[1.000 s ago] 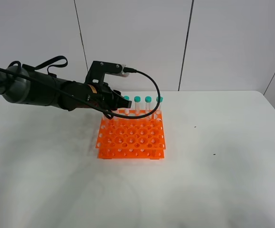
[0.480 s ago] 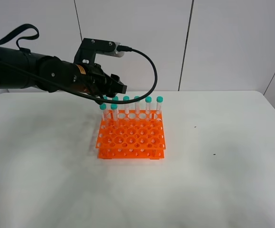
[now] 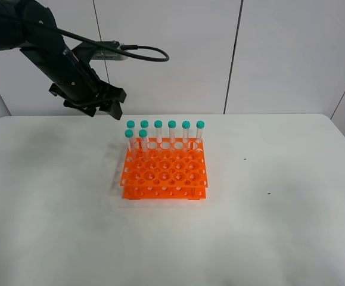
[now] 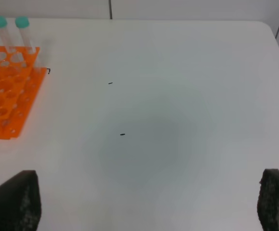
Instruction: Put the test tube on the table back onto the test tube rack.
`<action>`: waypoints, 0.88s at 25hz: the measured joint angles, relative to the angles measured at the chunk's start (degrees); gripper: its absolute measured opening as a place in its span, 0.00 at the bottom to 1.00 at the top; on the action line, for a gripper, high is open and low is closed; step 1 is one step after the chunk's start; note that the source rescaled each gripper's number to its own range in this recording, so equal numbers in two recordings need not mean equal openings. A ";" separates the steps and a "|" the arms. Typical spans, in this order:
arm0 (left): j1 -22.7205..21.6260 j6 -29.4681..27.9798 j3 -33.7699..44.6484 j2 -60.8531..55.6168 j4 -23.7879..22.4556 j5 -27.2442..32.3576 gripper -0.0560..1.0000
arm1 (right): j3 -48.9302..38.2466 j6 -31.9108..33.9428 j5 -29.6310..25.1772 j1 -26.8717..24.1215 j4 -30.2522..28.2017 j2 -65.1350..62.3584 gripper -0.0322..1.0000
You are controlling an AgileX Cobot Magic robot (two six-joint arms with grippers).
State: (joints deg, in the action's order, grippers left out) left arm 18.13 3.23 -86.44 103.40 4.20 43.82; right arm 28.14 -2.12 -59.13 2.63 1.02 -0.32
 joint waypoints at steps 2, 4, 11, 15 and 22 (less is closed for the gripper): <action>-2.73 -0.07 -3.06 2.57 -0.39 5.83 1.00 | 0.00 0.00 0.00 0.00 0.00 0.00 1.00; -5.01 -0.89 -4.55 4.07 -2.37 9.78 0.99 | 0.00 0.00 0.00 0.00 0.00 0.00 1.00; -13.60 -4.35 -5.14 4.55 -9.02 16.69 0.99 | 0.00 0.00 0.00 0.00 0.00 0.00 1.00; -15.66 -5.10 -5.18 4.55 -9.33 21.45 0.99 | 0.00 0.00 0.00 0.00 0.00 0.00 1.00; -15.73 -5.23 -4.09 2.11 -8.12 23.38 0.99 | 0.00 0.00 0.00 0.00 0.00 0.00 1.00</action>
State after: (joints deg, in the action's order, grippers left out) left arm 2.40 -2.01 -90.53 105.51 -3.91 67.20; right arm 28.14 -2.12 -59.13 2.63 1.02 -0.32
